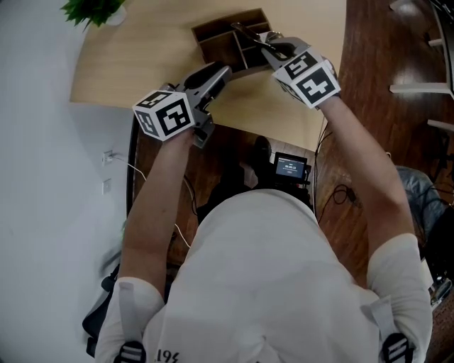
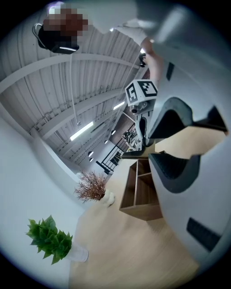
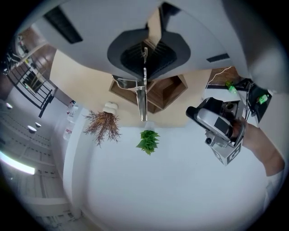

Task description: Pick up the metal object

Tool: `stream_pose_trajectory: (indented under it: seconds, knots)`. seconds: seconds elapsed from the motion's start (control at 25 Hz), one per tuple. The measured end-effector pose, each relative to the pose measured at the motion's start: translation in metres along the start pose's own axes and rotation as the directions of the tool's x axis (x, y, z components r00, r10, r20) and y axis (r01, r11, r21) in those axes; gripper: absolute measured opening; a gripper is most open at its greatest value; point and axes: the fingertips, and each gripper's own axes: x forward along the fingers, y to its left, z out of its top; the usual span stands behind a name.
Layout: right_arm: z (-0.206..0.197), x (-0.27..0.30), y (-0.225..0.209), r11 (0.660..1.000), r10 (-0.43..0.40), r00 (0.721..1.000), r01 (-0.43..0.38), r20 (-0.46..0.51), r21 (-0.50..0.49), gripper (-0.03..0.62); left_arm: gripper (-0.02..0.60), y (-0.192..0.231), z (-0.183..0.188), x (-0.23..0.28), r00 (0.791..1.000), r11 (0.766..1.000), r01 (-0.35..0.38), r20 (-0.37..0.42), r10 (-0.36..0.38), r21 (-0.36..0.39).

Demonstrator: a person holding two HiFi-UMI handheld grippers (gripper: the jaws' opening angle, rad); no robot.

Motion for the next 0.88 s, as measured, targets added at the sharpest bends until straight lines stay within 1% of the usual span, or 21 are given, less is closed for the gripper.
stream_pose_trajectory:
  seconds: [0.16, 0.36, 0.64, 0.84, 0.88]
  knots:
    - [0.006, -0.01, -0.007, 0.998, -0.025, 0.999, 0.023, 0.035, 0.056, 0.005, 0.094, -0.008, 0.012, -0.004, 0.999, 1.0, -0.001, 0.037, 0.0, 0.019]
    - [0.013, -0.025, -0.011, 0.992, -0.054, 0.996, 0.045, 0.073, 0.116, 0.005, 0.093, -0.024, 0.026, -0.009, 0.997, 0.998, 0.018, 0.068, -0.021, 0.053]
    - [0.024, -0.041, -0.009, 0.988, -0.085, 0.99, 0.069, 0.114, 0.138, 0.005, 0.092, -0.038, 0.043, -0.022, 0.993, 0.995, 0.024, 0.117, -0.035, 0.095]
    - [0.034, -0.064, -0.004, 0.983, -0.114, 0.981, 0.089, 0.159, 0.158, 0.005, 0.091, -0.061, 0.054, -0.036, 0.987, 0.991, 0.031, 0.152, -0.05, 0.127]
    - [0.036, -0.068, -0.003, 0.983, -0.118, 0.979, 0.091, 0.168, 0.16, 0.005, 0.058, -0.064, 0.057, -0.039, 0.985, 0.99, 0.029, 0.163, -0.052, 0.141]
